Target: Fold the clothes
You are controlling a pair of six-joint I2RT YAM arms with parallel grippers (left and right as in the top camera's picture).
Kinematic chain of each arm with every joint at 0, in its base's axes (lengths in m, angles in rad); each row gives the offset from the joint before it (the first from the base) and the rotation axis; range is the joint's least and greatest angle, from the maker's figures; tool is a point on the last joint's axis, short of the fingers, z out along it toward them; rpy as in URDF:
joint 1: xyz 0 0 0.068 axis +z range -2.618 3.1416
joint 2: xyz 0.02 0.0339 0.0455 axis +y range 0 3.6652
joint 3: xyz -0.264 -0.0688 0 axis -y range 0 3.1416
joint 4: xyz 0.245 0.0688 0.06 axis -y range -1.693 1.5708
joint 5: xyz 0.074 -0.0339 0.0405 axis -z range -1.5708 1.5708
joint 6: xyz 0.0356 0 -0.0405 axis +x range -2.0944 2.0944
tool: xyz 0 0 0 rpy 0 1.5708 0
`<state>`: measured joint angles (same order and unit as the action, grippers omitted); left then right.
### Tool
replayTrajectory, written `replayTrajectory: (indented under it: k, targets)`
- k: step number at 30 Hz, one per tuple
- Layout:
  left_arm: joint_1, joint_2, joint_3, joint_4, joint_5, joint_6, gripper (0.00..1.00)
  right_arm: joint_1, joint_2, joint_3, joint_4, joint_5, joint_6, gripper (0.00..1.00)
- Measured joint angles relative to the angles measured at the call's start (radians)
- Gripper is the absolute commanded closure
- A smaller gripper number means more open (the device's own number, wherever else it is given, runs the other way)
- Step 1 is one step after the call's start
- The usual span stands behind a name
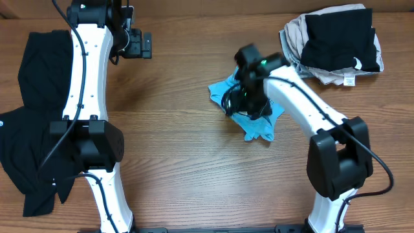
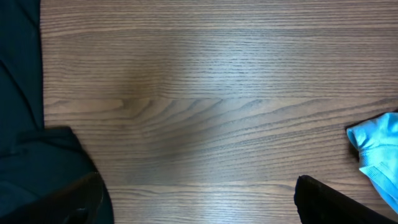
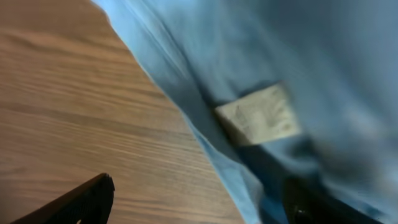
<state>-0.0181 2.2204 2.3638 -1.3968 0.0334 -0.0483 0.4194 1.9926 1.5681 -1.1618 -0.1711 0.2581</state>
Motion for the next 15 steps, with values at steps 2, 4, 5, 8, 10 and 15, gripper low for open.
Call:
replayTrajectory:
  k: [2, 4, 5, 8, 10, 15]
  targets:
    - [0.0, 0.0, 0.0, 0.0, 0.0, 0.0, 0.0, 0.0, 0.0, -0.062, 0.033, 0.0, 0.0, 0.1]
    - [0.0, 0.0, 0.0, 0.0, 0.0, 0.0, 0.0, -0.005, 0.0, -0.12, 0.058, 0.007, 0.0, 0.1]
    - [0.0, 0.0, 0.0, 0.0, 0.0, 0.0, 0.0, -0.008, 0.0, -0.146, 0.066, 0.014, 0.0, 0.1]
    - [0.0, 0.0, 0.0, 0.0, 0.0, 0.0, 0.0, -0.027, 0.0, -0.21, 0.071, 0.047, 0.0, 0.1]
    - [0.0, 0.0, 0.0, 0.0, 0.0, 0.0, 0.0, -0.051, 0.0, -0.234, 0.068, 0.075, 0.0, 0.1]
    - [0.0, 0.0, 0.0, 0.0, 0.0, 0.0, 0.0, -0.161, 0.0, -0.243, 0.059, 0.161, -0.001, 0.06]
